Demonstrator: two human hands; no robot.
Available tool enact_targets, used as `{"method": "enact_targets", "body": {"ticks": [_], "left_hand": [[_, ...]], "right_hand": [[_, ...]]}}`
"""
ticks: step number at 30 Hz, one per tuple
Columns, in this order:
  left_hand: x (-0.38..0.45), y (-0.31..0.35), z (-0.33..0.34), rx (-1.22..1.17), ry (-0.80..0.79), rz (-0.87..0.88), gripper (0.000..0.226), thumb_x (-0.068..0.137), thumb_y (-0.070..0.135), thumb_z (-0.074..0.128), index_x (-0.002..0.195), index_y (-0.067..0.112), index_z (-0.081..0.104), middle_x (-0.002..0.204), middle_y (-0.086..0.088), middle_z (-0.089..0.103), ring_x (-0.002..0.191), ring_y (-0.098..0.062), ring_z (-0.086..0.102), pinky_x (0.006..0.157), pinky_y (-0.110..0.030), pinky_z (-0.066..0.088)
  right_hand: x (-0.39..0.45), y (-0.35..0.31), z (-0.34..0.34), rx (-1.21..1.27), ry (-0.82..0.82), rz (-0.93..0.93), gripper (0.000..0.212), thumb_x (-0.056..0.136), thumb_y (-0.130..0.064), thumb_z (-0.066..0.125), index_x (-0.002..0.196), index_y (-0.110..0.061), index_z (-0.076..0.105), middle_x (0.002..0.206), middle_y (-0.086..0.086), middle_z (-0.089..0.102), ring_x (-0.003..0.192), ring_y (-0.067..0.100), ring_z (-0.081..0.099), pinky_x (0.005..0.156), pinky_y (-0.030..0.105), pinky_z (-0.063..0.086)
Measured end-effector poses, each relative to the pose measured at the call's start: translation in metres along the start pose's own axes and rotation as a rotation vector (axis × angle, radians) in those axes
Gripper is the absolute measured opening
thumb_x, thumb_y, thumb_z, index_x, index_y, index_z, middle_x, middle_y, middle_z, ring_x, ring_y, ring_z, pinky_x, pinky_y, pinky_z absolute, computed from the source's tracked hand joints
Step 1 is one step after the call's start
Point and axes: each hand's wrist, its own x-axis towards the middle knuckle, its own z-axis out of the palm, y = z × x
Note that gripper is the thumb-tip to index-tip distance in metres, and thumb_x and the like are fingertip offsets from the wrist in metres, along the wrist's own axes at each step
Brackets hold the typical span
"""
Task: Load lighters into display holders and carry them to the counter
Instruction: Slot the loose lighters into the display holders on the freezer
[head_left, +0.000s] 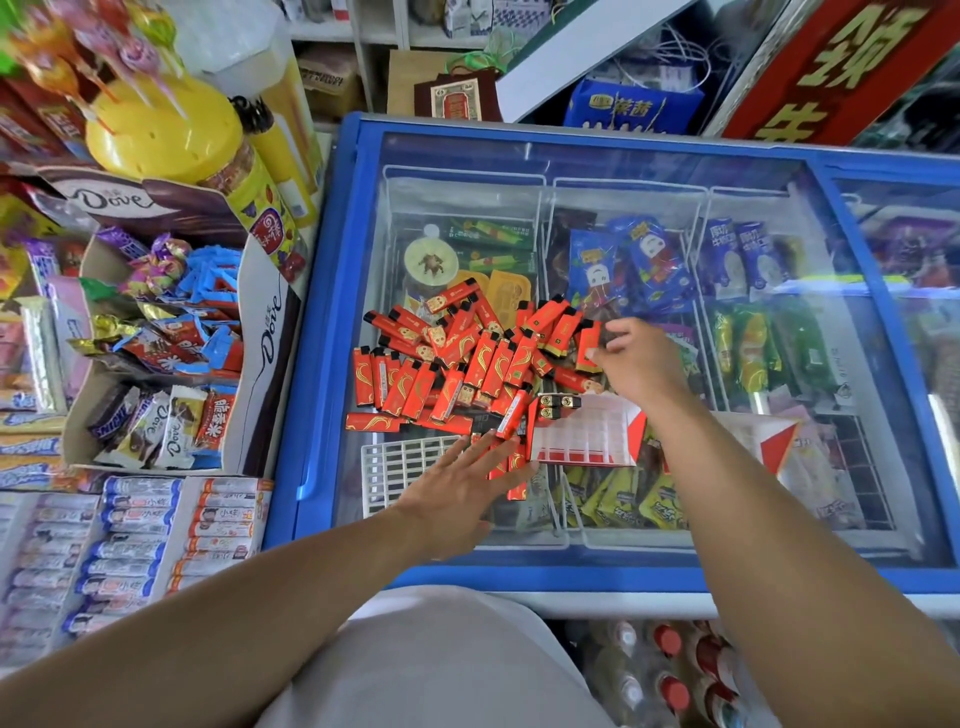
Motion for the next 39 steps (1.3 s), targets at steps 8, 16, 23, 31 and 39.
{"method": "enact_targets", "body": {"ticks": [8, 16, 23, 31, 39], "left_hand": [[-0.023, -0.024, 0.013, 0.073, 0.000, -0.065, 0.085, 0.099, 0.047, 0.050, 0.157, 0.039, -0.011, 0.159, 0.002, -0.038, 0.146, -0.021, -0.036, 0.123, -0.048, -0.012], [-0.028, -0.021, 0.011, 0.025, 0.022, -0.110, 0.082, 0.100, 0.047, 0.048, 0.159, 0.035, -0.007, 0.161, -0.001, -0.034, 0.145, -0.020, -0.036, 0.121, -0.046, -0.017], [-0.010, 0.000, -0.008, 0.011, 0.212, -0.046, 0.072, 0.101, 0.041, 0.047, 0.160, 0.032, 0.008, 0.165, -0.002, -0.023, 0.150, -0.018, -0.028, 0.123, -0.044, -0.012], [0.024, 0.031, -0.037, 0.125, 0.296, 0.023, 0.086, 0.099, 0.047, 0.050, 0.159, 0.029, -0.010, 0.162, -0.007, -0.033, 0.148, -0.023, -0.032, 0.123, -0.047, -0.011], [0.037, 0.036, -0.034, 0.275, 0.104, -0.040, 0.085, 0.098, 0.051, 0.044, 0.160, 0.023, -0.006, 0.150, -0.013, -0.050, 0.139, -0.030, -0.046, 0.122, -0.056, -0.006]], "right_hand": [[0.054, 0.008, 0.034, -0.036, -0.133, 0.233, 0.051, 0.080, -0.034, 0.083, 0.120, -0.008, 0.065, 0.113, 0.007, 0.071, 0.096, 0.025, 0.070, 0.095, 0.045, 0.054], [0.011, 0.004, 0.003, 0.057, 0.006, -0.171, 0.023, 0.086, -0.029, 0.078, 0.106, -0.022, 0.067, 0.101, -0.008, 0.069, 0.086, 0.006, 0.064, 0.069, 0.014, 0.040], [-0.046, 0.008, -0.023, 0.035, 0.058, -0.306, 0.024, 0.088, -0.036, 0.074, 0.108, -0.030, 0.063, 0.099, -0.015, 0.067, 0.079, -0.003, 0.060, 0.070, 0.011, 0.044], [-0.064, 0.067, -0.096, 0.021, 0.072, -0.233, 0.020, 0.088, -0.037, 0.074, 0.104, -0.027, 0.069, 0.093, -0.018, 0.068, 0.079, -0.006, 0.061, 0.069, 0.006, 0.039], [-0.065, 0.111, -0.102, -0.083, 0.042, -0.218, 0.018, 0.087, -0.032, 0.075, 0.103, -0.032, 0.066, 0.092, -0.018, 0.069, 0.082, -0.001, 0.063, 0.077, 0.029, 0.052]]}}
